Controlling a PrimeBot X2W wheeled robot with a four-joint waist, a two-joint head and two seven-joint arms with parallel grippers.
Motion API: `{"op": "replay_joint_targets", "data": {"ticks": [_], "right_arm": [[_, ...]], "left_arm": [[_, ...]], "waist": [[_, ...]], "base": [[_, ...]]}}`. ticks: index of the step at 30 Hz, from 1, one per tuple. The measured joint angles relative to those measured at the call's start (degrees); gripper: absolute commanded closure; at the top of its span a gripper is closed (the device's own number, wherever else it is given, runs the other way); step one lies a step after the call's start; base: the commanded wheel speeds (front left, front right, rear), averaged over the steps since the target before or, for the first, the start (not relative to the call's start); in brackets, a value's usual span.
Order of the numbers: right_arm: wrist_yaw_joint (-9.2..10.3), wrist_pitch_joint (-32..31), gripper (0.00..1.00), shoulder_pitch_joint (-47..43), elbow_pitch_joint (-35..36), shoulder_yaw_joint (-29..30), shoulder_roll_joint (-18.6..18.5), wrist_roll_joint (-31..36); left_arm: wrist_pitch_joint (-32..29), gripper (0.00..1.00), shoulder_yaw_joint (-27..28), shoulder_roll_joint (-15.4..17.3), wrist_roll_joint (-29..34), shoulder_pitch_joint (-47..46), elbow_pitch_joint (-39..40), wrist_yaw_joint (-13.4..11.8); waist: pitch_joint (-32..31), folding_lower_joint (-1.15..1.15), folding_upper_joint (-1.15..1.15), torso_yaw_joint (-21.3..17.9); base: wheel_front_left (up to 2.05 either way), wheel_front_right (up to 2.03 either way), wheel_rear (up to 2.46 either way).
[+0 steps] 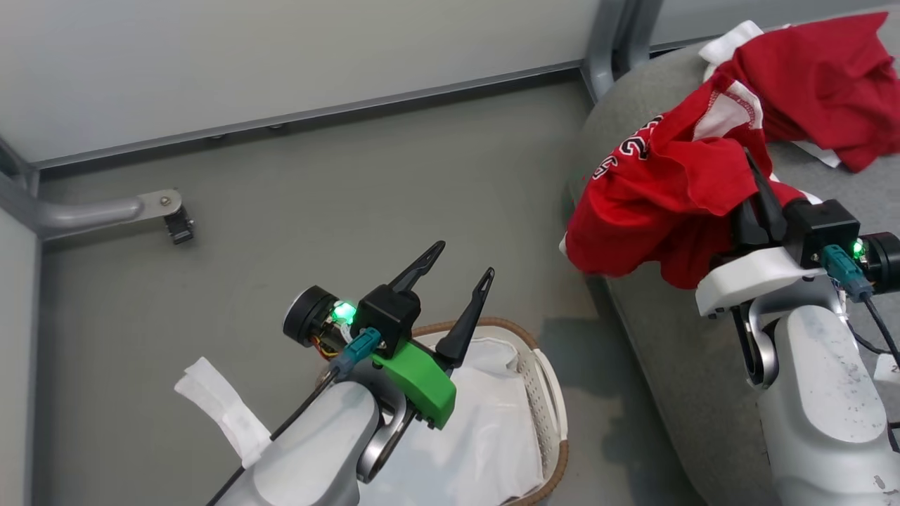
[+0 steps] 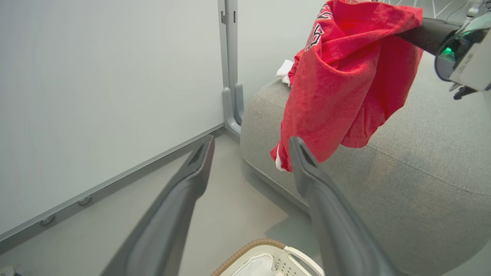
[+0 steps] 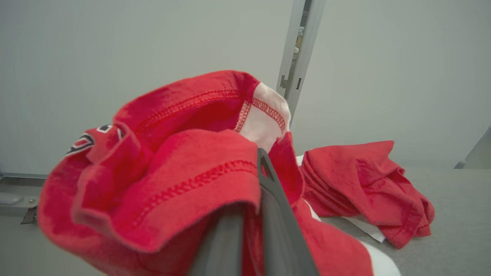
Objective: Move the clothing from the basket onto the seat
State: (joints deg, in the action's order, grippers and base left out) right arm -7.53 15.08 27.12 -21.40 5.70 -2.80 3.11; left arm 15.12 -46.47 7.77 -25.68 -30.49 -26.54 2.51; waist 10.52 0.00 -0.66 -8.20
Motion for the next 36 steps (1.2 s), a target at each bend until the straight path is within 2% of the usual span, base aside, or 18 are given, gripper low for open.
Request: {"op": "replay_joint_targets", "data": {"ticks": [13, 19, 24, 29, 36], "right_arm": [[0.0, 0.0, 1.0, -2.3, 2.3, 2.5, 0.0, -2.5], [0.0, 0.0, 1.0, -2.4, 1.8, 3.0, 0.0, -3.2], [0.0, 0.0, 1.0, 0.0, 0.8, 4.1, 0.0, -3.1], [0.0, 0.0, 1.0, 6.9, 0.5, 8.0, -0.7, 0.5], [0.0, 0.0, 1.0, 19.5, -6.8, 11.4, -9.9, 2.6]], "left_arm": [[0.0, 0.0, 0.1, -1.0, 3.3, -1.8, -2.1, 1.6], [0.0, 0.0, 0.2, -1.0, 4.2, -2.3, -2.7, 2.3], [0.0, 0.0, 0.3, -1.0, 4.6, -3.0, -2.8, 2.6], [0.0, 0.0, 0.3, -1.3, 5.1, -3.1, -2.8, 3.0], [0.0, 0.0, 0.7, -1.9, 5.7, -4.0, -2.4, 3.0]], "waist": [[5.0, 0.0, 0.0, -9.9], [8.1, 0.0, 0.0, -12.0], [9.9, 0.0, 0.0, -11.7], [10.9, 0.0, 0.0, -9.6], [13.1, 0.0, 0.0, -6.0]], "base": [[0.0, 0.0, 0.0], [0.0, 0.0, 0.0], [0.0, 0.0, 0.0], [0.0, 0.0, 0.0], [0.0, 0.0, 0.0]]}}
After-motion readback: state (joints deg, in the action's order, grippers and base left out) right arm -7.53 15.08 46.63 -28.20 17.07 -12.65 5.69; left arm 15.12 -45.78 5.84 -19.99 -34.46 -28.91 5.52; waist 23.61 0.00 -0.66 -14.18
